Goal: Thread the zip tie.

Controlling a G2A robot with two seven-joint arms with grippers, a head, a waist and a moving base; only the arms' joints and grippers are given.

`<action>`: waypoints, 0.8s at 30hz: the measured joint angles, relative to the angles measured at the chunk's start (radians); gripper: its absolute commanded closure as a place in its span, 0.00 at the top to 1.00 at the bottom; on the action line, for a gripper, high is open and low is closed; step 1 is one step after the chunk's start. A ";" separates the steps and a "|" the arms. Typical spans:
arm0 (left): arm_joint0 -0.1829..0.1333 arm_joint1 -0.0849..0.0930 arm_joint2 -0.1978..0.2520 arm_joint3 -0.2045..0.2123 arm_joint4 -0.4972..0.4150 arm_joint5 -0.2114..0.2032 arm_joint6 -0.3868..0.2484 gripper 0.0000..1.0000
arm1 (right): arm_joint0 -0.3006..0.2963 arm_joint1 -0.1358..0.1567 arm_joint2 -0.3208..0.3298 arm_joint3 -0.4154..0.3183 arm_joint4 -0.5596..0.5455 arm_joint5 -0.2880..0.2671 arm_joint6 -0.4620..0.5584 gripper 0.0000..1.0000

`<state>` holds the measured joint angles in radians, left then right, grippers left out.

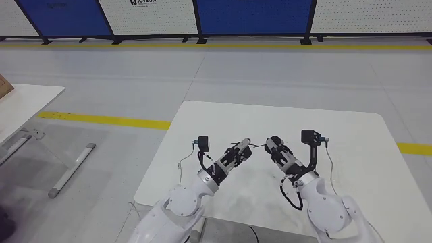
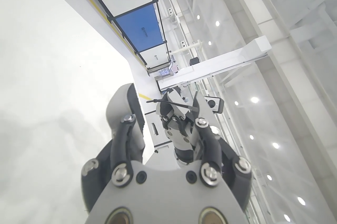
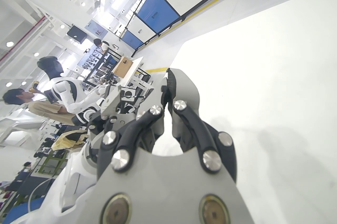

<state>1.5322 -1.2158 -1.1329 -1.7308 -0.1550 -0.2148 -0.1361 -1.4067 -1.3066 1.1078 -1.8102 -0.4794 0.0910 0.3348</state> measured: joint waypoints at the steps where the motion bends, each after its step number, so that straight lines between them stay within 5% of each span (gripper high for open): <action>1: 0.000 0.000 0.000 0.000 0.001 0.000 0.000 0.00 | 0.000 0.000 0.000 0.000 0.000 0.000 -0.002 0.00; 11: -0.009 -0.002 0.004 0.007 0.001 0.010 0.002 0.00 | -0.004 0.000 0.004 0.002 0.002 -0.006 -0.007 0.00; 12: -0.010 -0.002 0.004 0.007 0.001 0.011 0.001 0.00 | -0.004 0.000 0.004 0.003 0.002 -0.006 -0.006 0.27; 13: -0.010 -0.002 0.004 0.007 0.001 0.012 0.001 0.00 | -0.003 0.000 0.005 0.003 0.002 -0.005 -0.004 0.94; 14: -0.011 -0.002 0.004 0.007 -0.001 0.012 0.002 0.00 | -0.001 -0.001 0.006 0.003 0.005 -0.005 -0.002 1.00; 24: -0.017 -0.008 -0.004 0.015 -0.057 -0.012 0.034 0.00 | -0.027 0.008 0.047 0.015 0.010 -0.072 -0.009 1.00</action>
<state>1.5153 -1.2240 -1.1365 -1.7162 -0.2121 -0.2265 -0.1017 -1.4337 -1.2991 1.1549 -1.7955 -0.4690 0.0189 0.3257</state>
